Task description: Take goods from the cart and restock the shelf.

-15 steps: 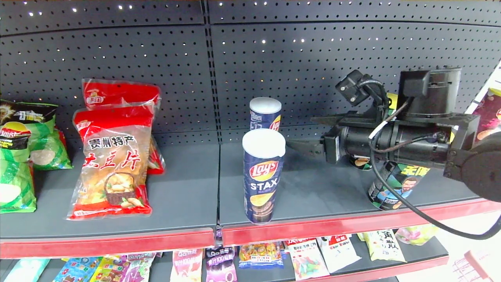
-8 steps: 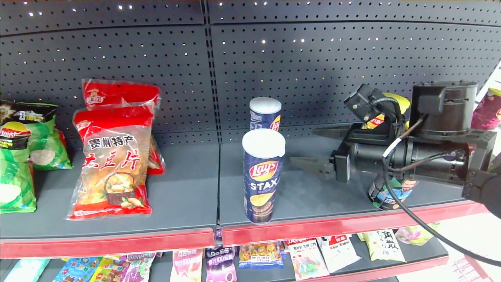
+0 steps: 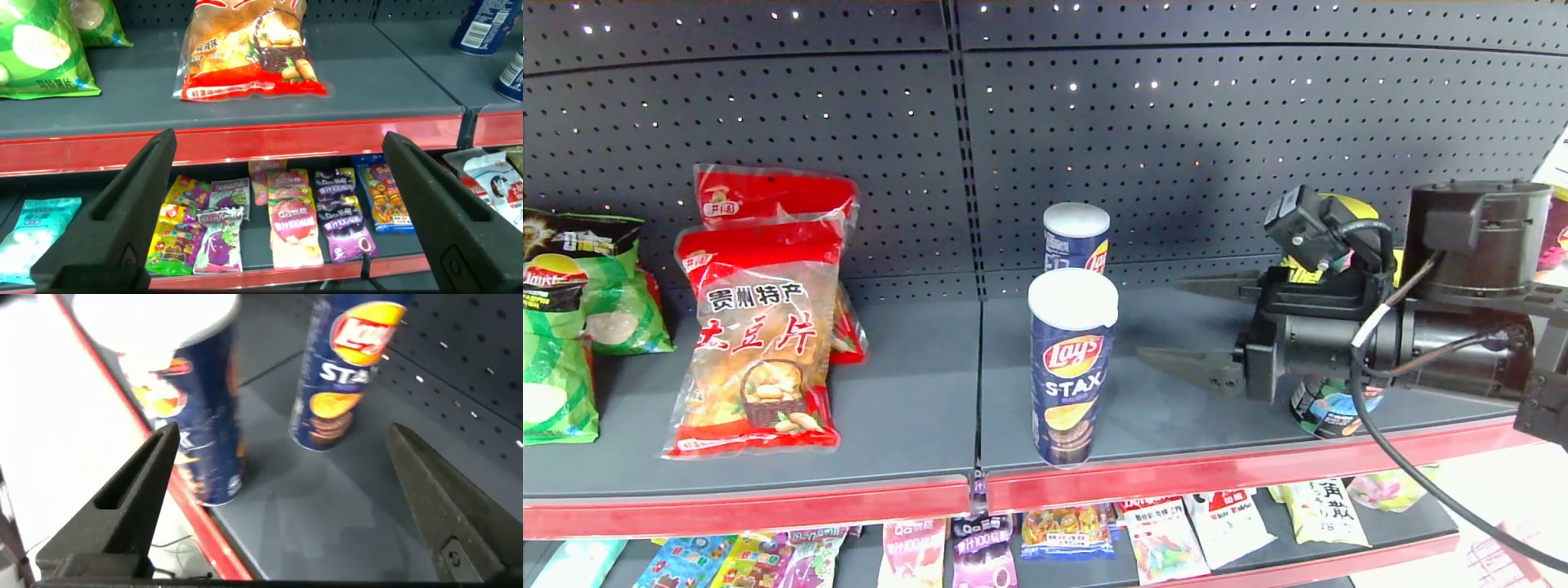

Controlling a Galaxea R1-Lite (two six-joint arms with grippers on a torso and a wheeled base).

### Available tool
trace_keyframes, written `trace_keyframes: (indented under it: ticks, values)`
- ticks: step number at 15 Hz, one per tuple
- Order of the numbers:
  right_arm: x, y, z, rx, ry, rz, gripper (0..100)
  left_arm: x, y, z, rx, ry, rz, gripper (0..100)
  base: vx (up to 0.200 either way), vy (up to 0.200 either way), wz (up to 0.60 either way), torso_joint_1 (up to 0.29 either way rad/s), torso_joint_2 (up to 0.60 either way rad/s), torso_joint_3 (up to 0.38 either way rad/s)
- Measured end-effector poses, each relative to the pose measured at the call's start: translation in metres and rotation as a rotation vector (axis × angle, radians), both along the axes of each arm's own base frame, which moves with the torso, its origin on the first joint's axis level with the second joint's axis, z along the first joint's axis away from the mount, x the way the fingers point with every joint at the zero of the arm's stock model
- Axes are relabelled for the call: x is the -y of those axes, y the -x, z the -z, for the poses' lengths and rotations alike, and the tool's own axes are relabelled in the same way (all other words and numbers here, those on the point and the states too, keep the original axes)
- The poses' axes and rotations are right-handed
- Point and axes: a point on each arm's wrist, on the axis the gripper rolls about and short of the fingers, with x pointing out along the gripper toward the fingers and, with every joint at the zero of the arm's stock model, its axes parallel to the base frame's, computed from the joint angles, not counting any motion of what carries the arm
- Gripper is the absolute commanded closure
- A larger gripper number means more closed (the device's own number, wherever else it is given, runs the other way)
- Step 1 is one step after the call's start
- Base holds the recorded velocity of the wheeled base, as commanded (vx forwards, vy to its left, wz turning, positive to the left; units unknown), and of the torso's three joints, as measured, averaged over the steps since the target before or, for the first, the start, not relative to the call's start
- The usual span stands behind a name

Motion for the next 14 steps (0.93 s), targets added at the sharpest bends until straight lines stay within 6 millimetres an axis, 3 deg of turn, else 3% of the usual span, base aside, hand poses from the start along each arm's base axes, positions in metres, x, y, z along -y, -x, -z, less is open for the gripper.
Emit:
trace_keyframes:
  ticks: [6,14]
  values:
    - [-0.014,0.005,0.004,0.014,0.002,-0.169,0,0.0,0.0,0.0,0.0,0.0,0.0,0,0.0,0.0,0.0,0.0,0.0,0.0]
    - [-0.036,-0.004,0.014,-0.006,-0.012,-0.254,0,0.0,0.0,0.0,0.0,0.0,0.0,0,0.0,0.0,0.0,0.0,0.0,0.0]
